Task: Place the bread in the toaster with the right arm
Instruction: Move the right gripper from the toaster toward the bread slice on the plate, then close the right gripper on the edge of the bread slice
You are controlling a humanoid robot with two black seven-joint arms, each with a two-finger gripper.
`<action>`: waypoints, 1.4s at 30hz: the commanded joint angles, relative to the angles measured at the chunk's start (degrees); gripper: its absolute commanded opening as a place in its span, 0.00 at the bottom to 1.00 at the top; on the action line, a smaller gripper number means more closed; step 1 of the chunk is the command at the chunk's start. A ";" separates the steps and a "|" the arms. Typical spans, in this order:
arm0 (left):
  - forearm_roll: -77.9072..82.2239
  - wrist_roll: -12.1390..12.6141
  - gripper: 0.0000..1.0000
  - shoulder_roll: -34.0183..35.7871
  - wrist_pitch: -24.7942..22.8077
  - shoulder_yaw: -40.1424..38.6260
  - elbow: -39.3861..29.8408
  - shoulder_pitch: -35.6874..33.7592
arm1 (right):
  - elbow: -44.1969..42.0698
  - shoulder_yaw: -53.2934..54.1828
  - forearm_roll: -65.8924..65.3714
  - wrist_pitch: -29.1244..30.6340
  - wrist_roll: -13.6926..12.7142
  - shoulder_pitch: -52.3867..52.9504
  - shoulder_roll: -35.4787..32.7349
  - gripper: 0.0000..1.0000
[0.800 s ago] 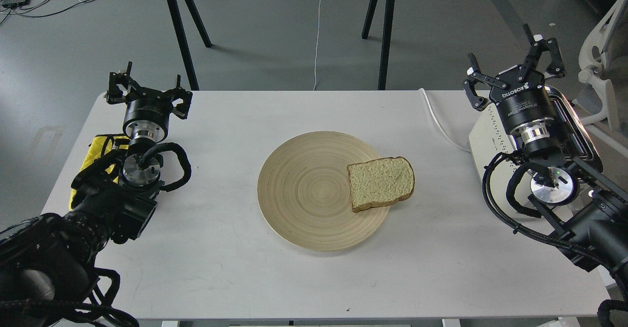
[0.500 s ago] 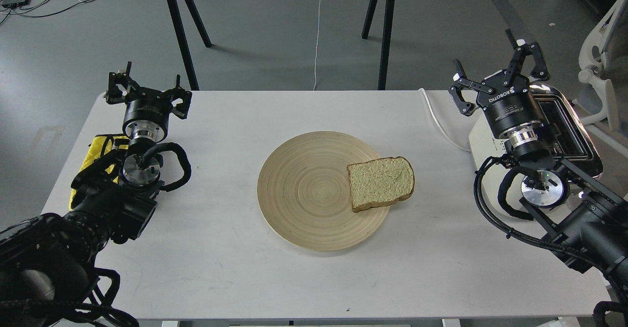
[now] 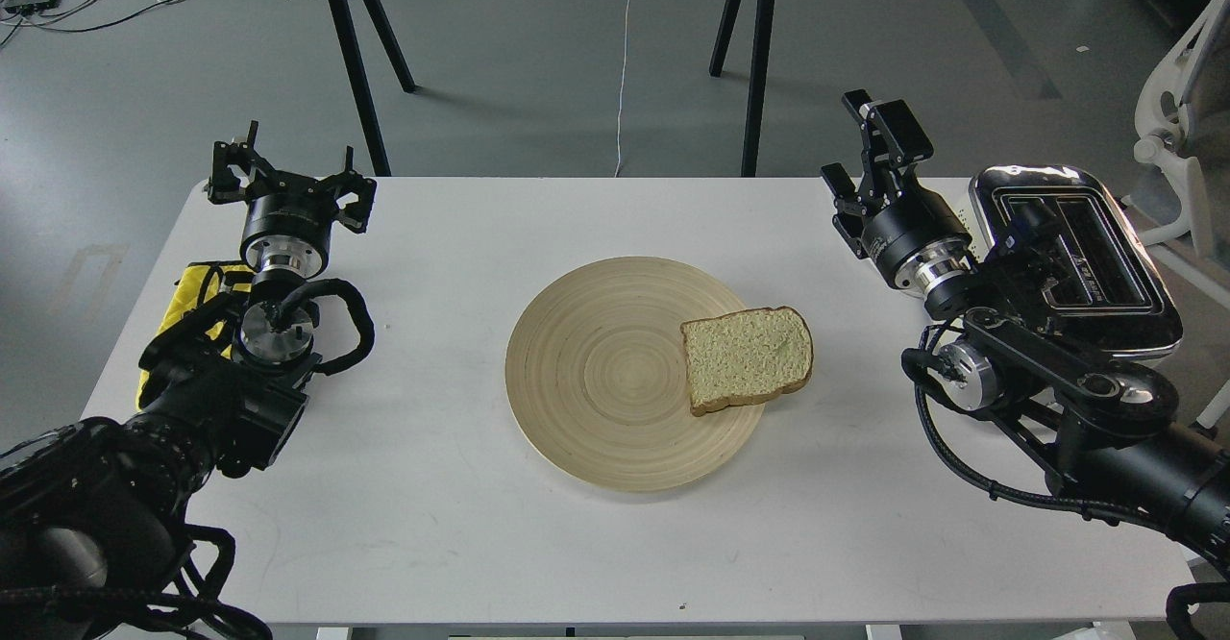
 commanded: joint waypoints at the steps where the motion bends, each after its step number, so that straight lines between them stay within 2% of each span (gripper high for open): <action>1: 0.00 -0.01 1.00 -0.01 0.00 0.06 0.00 0.00 | 1.71 -4.54 -7.02 -9.01 -1.80 -1.37 -2.19 0.99; 3: 0.00 -0.01 1.00 -0.01 0.00 -0.03 0.00 0.00 | 2.41 -7.87 -8.00 -12.63 -2.06 -3.04 -5.70 0.99; 8: 0.00 -0.01 1.00 -0.01 0.00 0.06 0.00 0.00 | 4.61 -17.28 -8.44 -14.10 -2.15 -5.15 -9.32 0.99; 13: 0.00 -0.01 1.00 -0.01 0.00 -0.03 0.00 0.00 | 3.91 -21.86 -8.53 -14.10 -2.15 -6.73 -8.00 0.98; 20: 0.00 -0.01 1.00 -0.01 0.00 0.06 0.00 0.00 | -0.13 -22.30 -8.53 -14.10 -2.15 -8.14 -0.53 0.96; 22: 0.00 -0.01 1.00 -0.01 0.00 -0.03 0.00 0.00 | 0.04 -22.30 -8.53 -14.10 -2.15 -8.49 0.00 0.86; 25: 0.00 -0.01 1.00 -0.01 0.00 0.06 0.00 0.00 | 0.22 -22.39 -8.62 -14.10 -1.98 -8.49 0.09 0.62; 28: 0.00 -0.01 1.00 -0.01 0.00 0.06 0.00 0.00 | 0.13 -22.39 -8.62 -14.10 -1.89 -8.49 0.18 0.51; 31: 0.00 -0.01 1.00 -0.01 0.00 -0.03 0.00 0.00 | 0.22 -22.39 -8.62 -14.10 -1.98 -8.49 0.18 0.31; 33: 0.00 -0.01 1.00 -0.01 0.00 -0.03 0.00 0.00 | 0.04 -22.31 -8.62 -14.10 -1.98 -8.49 0.09 0.13; 35: 0.00 -0.01 1.00 -0.01 0.00 -0.03 0.00 0.00 | -0.13 -22.30 -8.62 -14.10 -1.98 -8.49 0.09 0.03; 42: 0.00 -0.01 1.00 -0.01 0.00 0.06 0.00 0.00 | 0.83 -21.52 -8.35 -14.10 -1.98 -8.32 0.00 0.00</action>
